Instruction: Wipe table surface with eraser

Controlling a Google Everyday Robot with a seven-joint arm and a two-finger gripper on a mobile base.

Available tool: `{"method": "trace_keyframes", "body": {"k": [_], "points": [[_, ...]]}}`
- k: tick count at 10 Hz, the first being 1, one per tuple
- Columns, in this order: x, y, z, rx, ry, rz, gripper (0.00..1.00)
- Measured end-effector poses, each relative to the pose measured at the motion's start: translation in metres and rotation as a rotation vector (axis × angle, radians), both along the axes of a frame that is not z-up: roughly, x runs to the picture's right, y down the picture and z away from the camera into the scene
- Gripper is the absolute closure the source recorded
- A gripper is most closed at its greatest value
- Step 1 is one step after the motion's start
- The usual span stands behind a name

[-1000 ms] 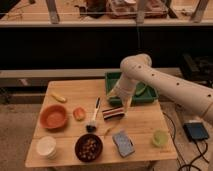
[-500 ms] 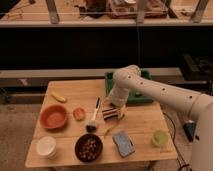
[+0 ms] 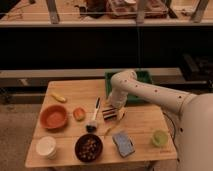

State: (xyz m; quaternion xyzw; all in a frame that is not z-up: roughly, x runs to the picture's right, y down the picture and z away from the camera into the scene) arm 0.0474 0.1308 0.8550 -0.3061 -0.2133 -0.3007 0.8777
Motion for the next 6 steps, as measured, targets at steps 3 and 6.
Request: {"method": "trace_keyframes", "body": {"k": [3,6], "points": [[0.0,0.003,0.016,-0.004,0.049,0.001,0.33],[0.006,0.002,0.027,-0.007,0.085,0.013,0.46]]}}
